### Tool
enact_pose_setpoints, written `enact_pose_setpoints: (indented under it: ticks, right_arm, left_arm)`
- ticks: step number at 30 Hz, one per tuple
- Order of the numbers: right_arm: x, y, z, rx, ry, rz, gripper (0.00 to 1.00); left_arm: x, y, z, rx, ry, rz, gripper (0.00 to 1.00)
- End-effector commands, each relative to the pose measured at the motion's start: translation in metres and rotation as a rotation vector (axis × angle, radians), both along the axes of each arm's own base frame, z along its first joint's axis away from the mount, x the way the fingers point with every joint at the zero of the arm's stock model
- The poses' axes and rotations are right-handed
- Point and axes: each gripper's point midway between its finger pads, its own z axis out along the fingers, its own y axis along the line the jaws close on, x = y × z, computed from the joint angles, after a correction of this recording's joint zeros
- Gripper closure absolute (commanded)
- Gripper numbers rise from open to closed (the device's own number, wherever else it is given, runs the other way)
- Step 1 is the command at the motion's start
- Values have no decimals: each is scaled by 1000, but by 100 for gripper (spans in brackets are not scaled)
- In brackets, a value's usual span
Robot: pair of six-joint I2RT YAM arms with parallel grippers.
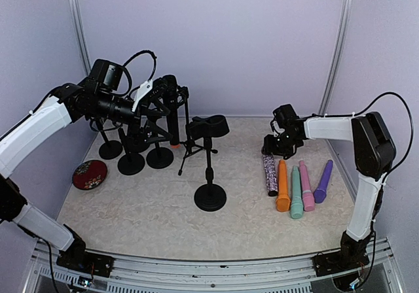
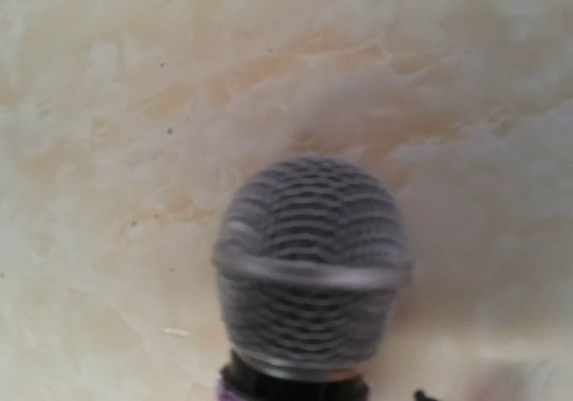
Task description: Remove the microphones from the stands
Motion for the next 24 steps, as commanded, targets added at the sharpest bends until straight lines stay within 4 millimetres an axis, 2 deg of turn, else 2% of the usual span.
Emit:
enact_pose_setpoints:
  ticks: [1,8,13,16,20,22,24]
  right_arm:
    - [6,-1,23,-64,-80,-8,40]
    - [4,-1,38,-119,-124,-4,36]
    - [-3,8,52,-129,-170,27,35]
    - [-13,28,59,-83,-193,86,36]
    - [-41,75,64,46,-217,220,48]
    - [-54,93,57,104,-194,267,54]
    - [-61,100,41,131,-139,275,61]
  left_arm:
    - [-5,3,-5,5,16,-10,1]
    - [-5,7,-2,5,-6,-7,1]
    - [-4,10,-3,4,-7,-3,1]
    - [-3,11,-2,5,-10,1,1]
    - [0,13,-2,3,-14,9,1]
    - [1,14,-3,3,-14,10,1]
    - [3,14,-4,5,-13,12,1]
